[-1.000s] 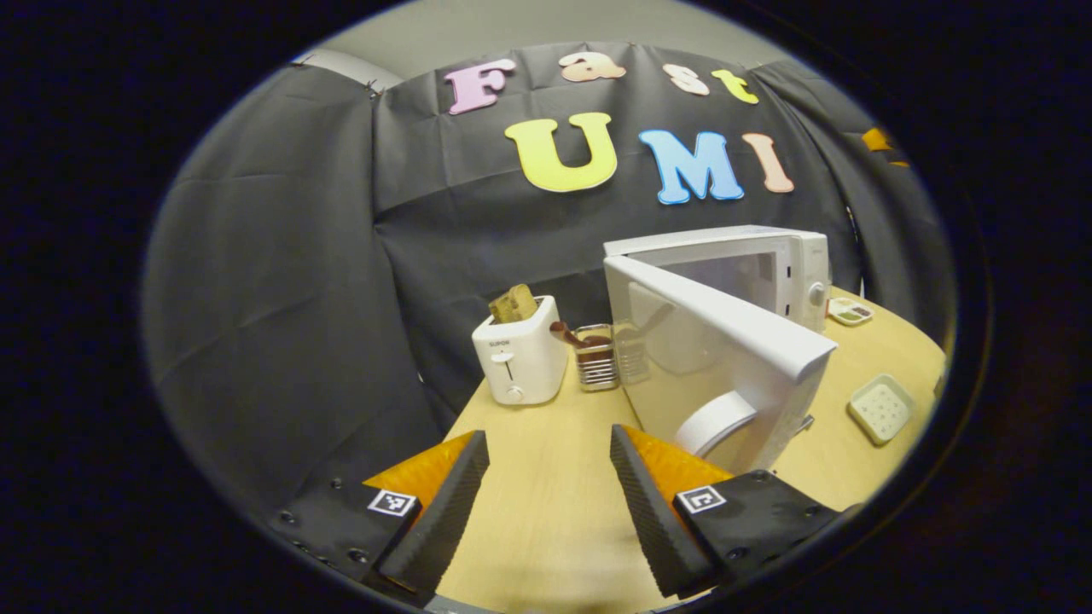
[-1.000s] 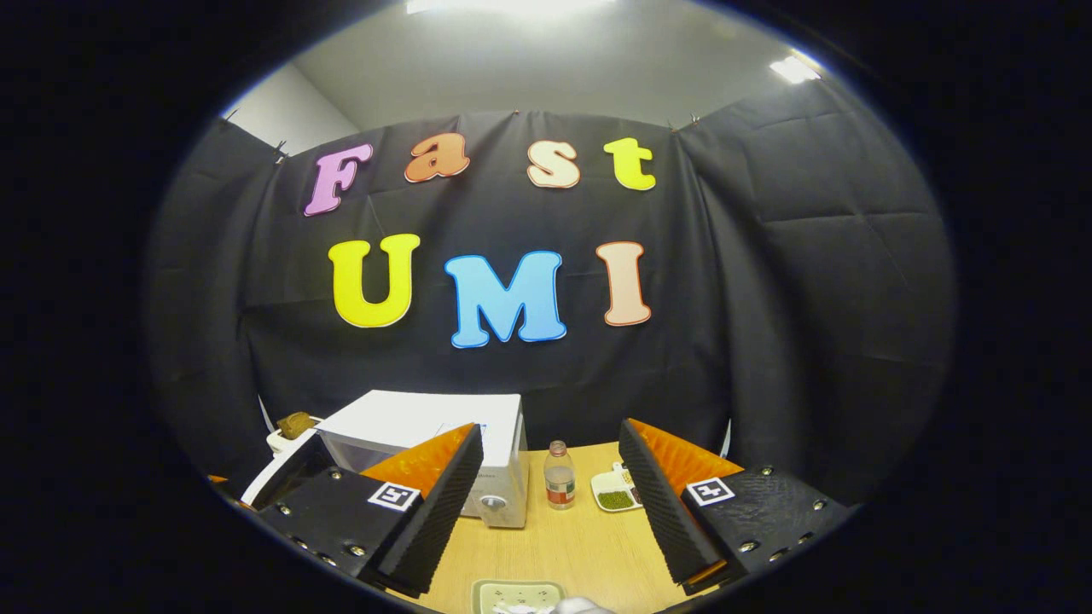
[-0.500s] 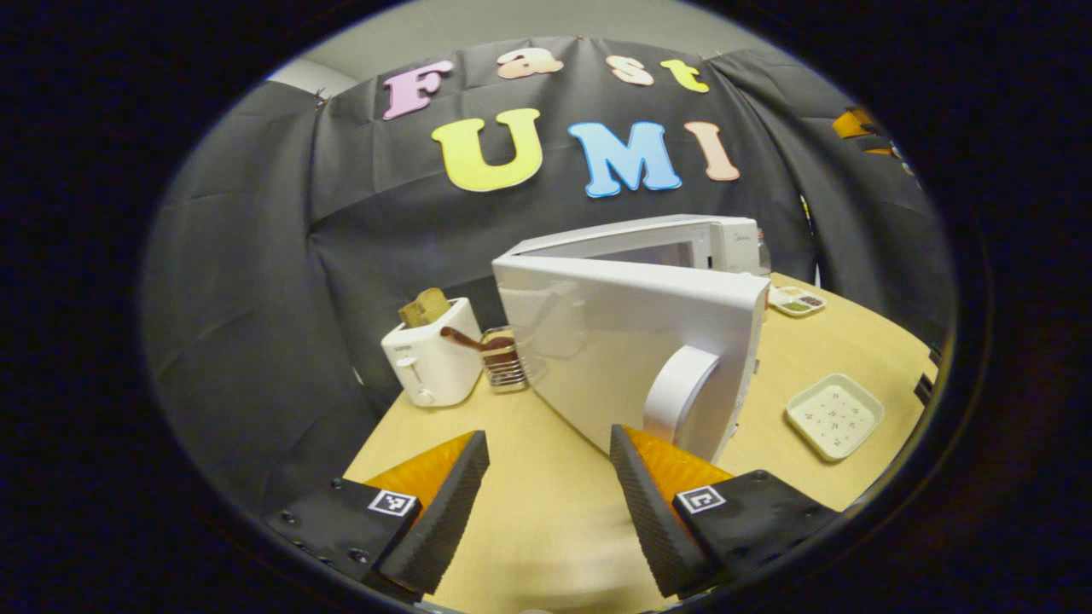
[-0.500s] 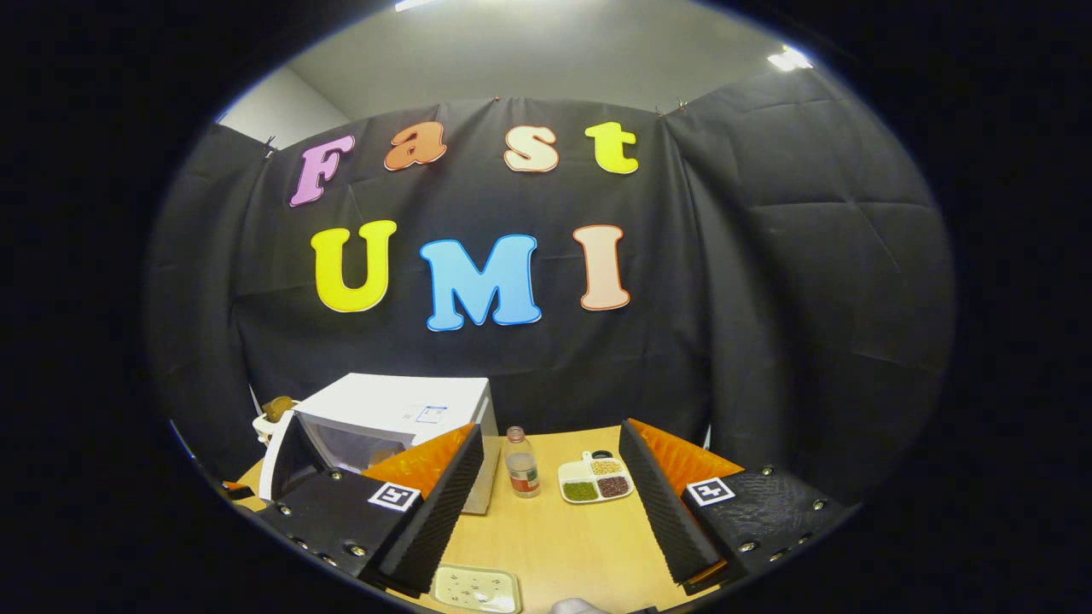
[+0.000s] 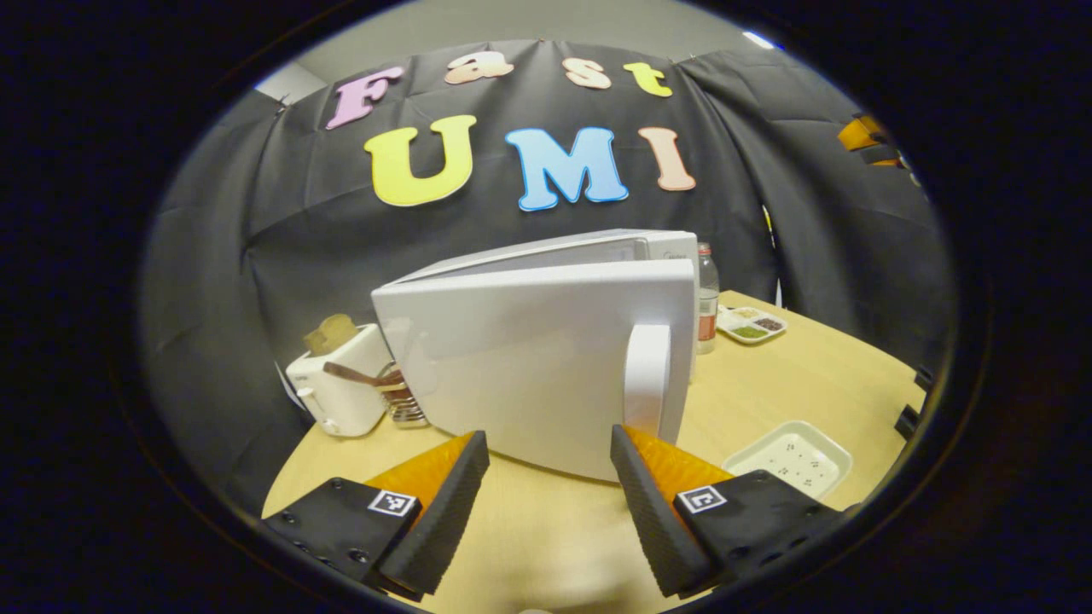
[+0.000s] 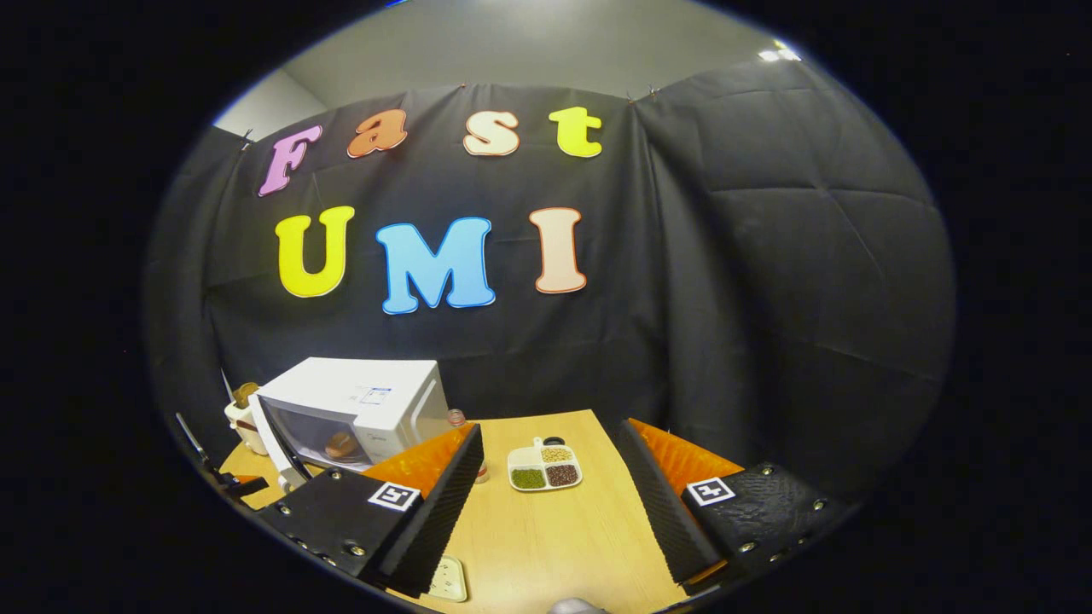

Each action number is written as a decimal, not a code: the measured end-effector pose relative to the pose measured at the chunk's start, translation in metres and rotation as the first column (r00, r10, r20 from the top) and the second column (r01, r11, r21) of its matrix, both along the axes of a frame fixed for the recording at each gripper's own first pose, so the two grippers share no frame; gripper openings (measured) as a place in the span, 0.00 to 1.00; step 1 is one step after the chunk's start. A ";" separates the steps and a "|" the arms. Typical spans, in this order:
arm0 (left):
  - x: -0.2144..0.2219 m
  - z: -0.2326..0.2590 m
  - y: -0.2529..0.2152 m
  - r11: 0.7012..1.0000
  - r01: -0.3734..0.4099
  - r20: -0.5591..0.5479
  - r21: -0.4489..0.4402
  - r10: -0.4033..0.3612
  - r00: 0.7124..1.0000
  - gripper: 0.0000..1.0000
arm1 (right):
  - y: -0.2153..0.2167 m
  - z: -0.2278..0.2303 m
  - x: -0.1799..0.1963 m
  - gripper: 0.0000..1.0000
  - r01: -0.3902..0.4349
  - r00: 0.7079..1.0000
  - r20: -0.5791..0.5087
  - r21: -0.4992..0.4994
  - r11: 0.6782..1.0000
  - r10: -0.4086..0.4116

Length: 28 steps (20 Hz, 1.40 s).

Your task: Open the microwave oven with the left hand, put the food in, and close the microwave oven.

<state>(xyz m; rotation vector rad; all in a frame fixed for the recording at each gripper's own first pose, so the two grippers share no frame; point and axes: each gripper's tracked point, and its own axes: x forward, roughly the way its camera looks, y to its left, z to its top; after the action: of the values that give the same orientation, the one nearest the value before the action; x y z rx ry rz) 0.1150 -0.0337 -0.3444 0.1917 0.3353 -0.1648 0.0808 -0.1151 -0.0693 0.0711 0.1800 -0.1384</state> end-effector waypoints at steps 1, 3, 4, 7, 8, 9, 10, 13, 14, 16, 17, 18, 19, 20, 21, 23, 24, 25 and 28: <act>0.009 -0.001 -0.009 1.000 0.014 0.001 -0.006 -0.014 1.000 0.95 | -0.003 -0.001 -0.001 0.93 0.005 1.000 -0.004 0.001 1.000 -0.005; 0.026 0.001 -0.022 0.999 0.044 0.008 0.005 -0.044 0.999 0.95 | -0.005 -0.006 -0.002 0.98 0.014 1.000 -0.022 0.002 1.000 -0.014; 0.033 0.003 -0.029 0.998 0.060 0.008 0.004 -0.060 0.998 0.95 | -0.005 -0.009 -0.003 0.98 0.014 1.000 -0.028 0.002 1.000 -0.014; 0.049 0.007 -0.050 0.995 0.104 0.022 0.011 -0.104 0.994 0.95 | -0.013 -0.018 -0.001 0.93 0.021 0.999 -0.042 0.000 1.000 -0.021; 0.055 0.007 -0.055 0.994 0.111 0.024 0.017 -0.111 0.994 0.95 | -0.014 -0.021 -0.001 0.98 0.023 0.999 -0.044 -0.001 1.000 -0.023; 0.063 0.005 -0.057 0.994 0.110 0.026 0.020 -0.111 0.993 0.95 | -0.017 -0.023 -0.001 0.98 0.029 0.998 -0.049 -0.001 1.000 -0.029; 0.069 0.005 -0.059 0.995 0.103 0.025 0.011 -0.103 0.994 0.95 | -0.019 -0.024 -0.001 0.98 0.036 0.998 -0.054 0.003 0.999 -0.035; 0.090 0.008 -0.064 0.996 0.088 0.032 -0.014 -0.087 0.996 0.94 | -0.026 -0.028 0.000 0.98 0.051 0.997 -0.063 0.008 0.999 -0.050; 0.097 0.007 -0.068 0.996 0.086 0.033 -0.016 -0.086 0.996 0.96 | -0.028 -0.030 -0.001 0.98 0.054 0.996 -0.068 0.007 0.999 -0.053; 0.108 0.007 -0.073 0.996 0.087 0.036 -0.019 -0.086 0.996 0.95 | -0.033 -0.031 -0.003 0.98 0.066 0.995 -0.072 0.018 0.998 -0.065; 0.116 0.007 -0.075 0.996 0.083 0.040 -0.016 -0.082 0.996 0.94 | -0.033 -0.032 -0.004 0.98 0.069 0.995 -0.076 0.028 0.997 -0.066; 0.121 0.007 -0.077 0.997 0.079 0.040 -0.018 -0.078 0.996 0.98 | -0.034 -0.033 -0.007 0.98 0.075 0.994 -0.078 0.029 0.997 -0.072; 0.127 0.007 -0.080 0.997 0.077 0.039 -0.027 -0.076 0.996 1.00 | -0.037 -0.034 -0.008 0.98 0.079 0.994 -0.079 0.027 0.997 -0.077; 0.132 0.008 -0.082 0.997 0.072 0.042 -0.035 -0.071 0.997 0.98 | -0.040 -0.035 -0.011 0.98 0.084 0.994 -0.079 0.021 0.996 -0.082; 0.137 0.009 -0.081 0.997 0.064 0.047 -0.035 -0.062 0.997 0.94 | -0.044 -0.035 -0.014 0.98 0.089 0.993 -0.081 0.019 0.996 -0.088; 0.135 0.006 -0.086 0.996 0.074 0.033 -0.052 -0.073 0.997 0.98 | -0.048 -0.035 -0.016 0.98 0.100 0.992 -0.084 0.024 0.995 -0.098; 0.136 0.006 -0.085 0.996 0.064 0.035 -0.055 -0.062 0.997 0.98 | -0.050 -0.036 -0.018 0.98 0.104 0.991 -0.086 0.029 0.994 -0.101; 0.136 0.004 -0.084 0.997 0.059 0.029 -0.049 -0.058 0.998 1.00 | -0.053 -0.037 -0.018 0.98 0.108 0.991 -0.088 0.031 0.994 -0.105; 0.138 0.006 -0.085 0.998 0.059 0.034 -0.029 -0.058 0.998 0.98 | -0.053 -0.036 -0.017 0.98 0.108 0.991 -0.089 0.047 0.993 -0.103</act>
<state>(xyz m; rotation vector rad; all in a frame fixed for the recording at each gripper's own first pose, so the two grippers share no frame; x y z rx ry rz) 0.2533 -0.1186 -0.3386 0.1746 0.2945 -0.2238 0.0633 -0.1685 -0.1055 0.1259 0.2663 -0.2427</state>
